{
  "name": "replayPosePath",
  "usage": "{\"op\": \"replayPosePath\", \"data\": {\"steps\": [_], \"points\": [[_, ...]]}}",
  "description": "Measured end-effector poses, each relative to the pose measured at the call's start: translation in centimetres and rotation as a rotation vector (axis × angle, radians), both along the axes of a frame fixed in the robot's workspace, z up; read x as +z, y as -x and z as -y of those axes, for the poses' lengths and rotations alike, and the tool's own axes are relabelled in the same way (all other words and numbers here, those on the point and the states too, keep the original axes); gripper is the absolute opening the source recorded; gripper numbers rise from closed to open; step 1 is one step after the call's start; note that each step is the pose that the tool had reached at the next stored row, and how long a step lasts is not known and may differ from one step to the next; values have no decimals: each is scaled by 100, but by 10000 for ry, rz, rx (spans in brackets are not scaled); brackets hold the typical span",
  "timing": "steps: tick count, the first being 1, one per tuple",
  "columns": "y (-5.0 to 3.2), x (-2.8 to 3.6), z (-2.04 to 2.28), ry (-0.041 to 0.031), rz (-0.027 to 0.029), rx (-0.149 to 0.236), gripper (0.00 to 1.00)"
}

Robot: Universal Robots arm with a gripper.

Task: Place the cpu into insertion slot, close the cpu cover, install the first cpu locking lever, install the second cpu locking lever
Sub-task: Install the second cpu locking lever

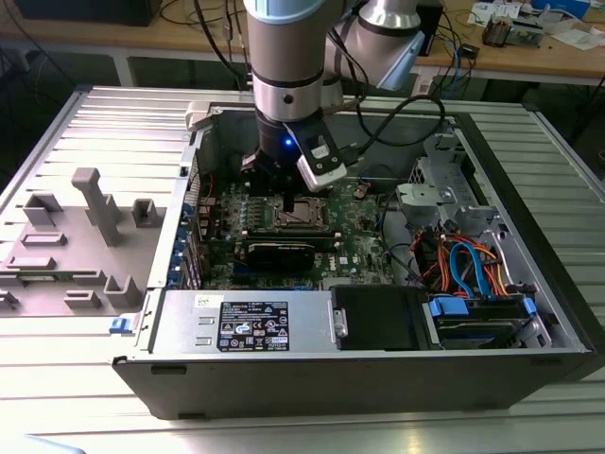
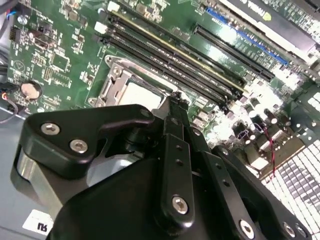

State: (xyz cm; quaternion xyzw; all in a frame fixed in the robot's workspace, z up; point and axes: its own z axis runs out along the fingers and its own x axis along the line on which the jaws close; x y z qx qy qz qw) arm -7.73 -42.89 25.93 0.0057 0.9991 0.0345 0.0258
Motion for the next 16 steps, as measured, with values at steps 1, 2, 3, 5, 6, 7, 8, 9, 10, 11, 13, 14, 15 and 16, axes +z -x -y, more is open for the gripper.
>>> {"op": "replayPosePath", "data": {"steps": [1,2,3,5,6,7,8,9,10,11,13,14,15,16], "points": [[22,-75,1,1,0,5,11],[64,-117,1,1,0,5,11],[100,-158,1,1,-1,4,11],[129,-233,1,1,-1,5,11],[156,-285,1,2,-1,5,11],[178,-321,1,2,-1,5,11],[180,-336,1,1,-1,6,11],[182,-356,1,2,-1,5,11],[188,-384,1,1,0,4,11],[192,-401,1,-3,0,4,11],[197,-413,1,-48,-2,6,11],[198,-421,1,-68,-1,5,11],[200,-429,1,-79,0,5,11],[200,-440,1,-81,0,5,11]]}}
